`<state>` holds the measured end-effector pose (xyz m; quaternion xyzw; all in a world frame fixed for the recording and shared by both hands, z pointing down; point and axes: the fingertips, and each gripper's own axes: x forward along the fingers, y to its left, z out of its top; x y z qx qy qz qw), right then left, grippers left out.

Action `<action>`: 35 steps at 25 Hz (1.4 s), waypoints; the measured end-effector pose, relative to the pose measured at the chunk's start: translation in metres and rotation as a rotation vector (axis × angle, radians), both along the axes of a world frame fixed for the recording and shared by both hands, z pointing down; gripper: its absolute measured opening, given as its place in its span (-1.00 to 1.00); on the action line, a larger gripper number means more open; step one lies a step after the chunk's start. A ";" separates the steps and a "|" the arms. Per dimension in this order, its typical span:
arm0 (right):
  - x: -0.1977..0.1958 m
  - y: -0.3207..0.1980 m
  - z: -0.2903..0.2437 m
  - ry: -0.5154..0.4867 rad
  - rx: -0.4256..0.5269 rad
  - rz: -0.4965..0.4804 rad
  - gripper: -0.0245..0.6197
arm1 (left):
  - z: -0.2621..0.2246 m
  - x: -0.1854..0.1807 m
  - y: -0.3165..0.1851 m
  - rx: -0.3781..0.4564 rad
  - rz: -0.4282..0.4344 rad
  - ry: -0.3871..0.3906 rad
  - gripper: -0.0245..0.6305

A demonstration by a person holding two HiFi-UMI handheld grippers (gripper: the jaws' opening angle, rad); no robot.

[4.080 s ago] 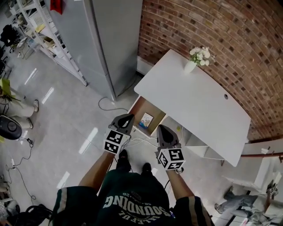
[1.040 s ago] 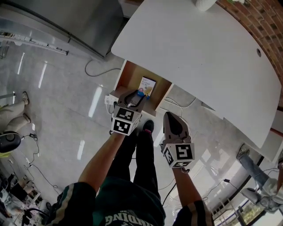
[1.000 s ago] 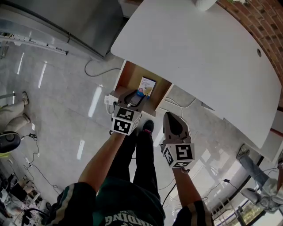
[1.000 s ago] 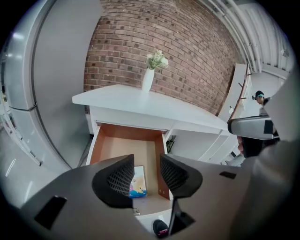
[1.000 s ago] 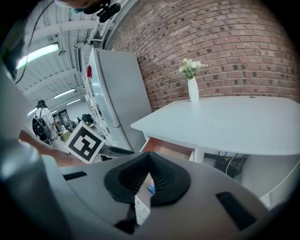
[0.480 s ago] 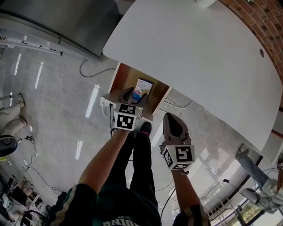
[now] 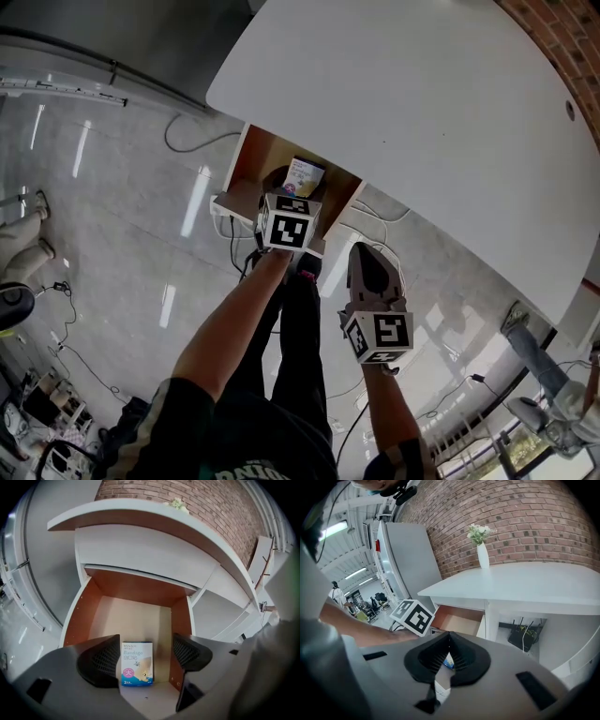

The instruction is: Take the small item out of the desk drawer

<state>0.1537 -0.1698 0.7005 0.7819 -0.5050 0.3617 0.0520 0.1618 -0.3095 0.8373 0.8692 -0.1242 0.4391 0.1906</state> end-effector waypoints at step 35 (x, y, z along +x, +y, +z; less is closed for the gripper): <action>-0.004 0.048 0.045 -0.089 -0.090 0.047 -0.85 | 0.135 -0.006 0.002 -0.065 -0.068 -0.283 0.44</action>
